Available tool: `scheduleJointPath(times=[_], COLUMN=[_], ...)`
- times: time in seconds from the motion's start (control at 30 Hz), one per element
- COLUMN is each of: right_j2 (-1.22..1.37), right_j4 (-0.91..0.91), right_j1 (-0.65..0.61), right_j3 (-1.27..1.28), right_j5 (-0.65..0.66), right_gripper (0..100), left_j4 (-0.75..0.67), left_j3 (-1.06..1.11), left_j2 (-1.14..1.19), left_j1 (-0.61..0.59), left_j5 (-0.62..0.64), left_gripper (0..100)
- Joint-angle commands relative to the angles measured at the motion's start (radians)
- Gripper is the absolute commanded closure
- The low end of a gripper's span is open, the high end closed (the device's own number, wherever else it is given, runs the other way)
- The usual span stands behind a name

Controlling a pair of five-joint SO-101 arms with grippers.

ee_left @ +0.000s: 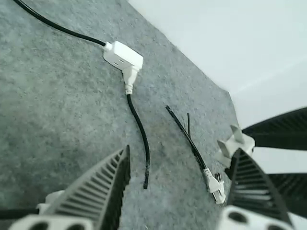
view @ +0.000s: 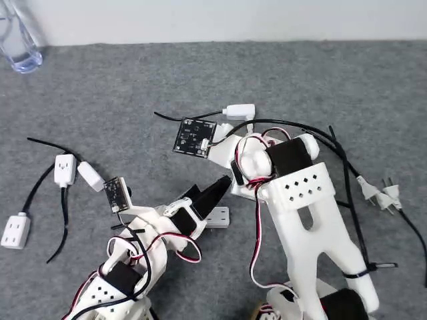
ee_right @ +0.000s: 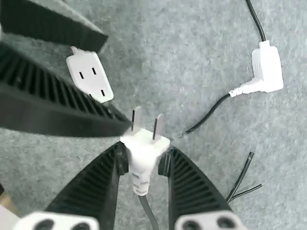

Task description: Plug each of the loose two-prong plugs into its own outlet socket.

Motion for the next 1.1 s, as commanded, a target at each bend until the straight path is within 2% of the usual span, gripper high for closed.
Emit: scheduleJointPath(times=[0.0,0.5,0.8,1.07], right_j2=[0.001,-0.019,-0.180,-0.225], right_j4=[0.021,0.084,0.134,0.162], right_j1=[-0.004,-0.045,-0.186,-0.186], right_j3=[-0.060,-0.066,-0.066,-0.064], right_j5=[-0.011,-0.032,-0.087,-0.089], right_gripper=[99.0,99.0,99.0,99.0], left_j4=[-0.014,-0.018,-0.018,-0.015], left_j3=[-0.012,-0.012,-0.012,-0.012], left_j2=[-0.009,-0.009,-0.009,-0.009], left_j1=[0.014,0.011,0.012,0.012], left_j5=[-0.011,-0.011,-0.011,-0.011], left_gripper=[68,68,68,68])
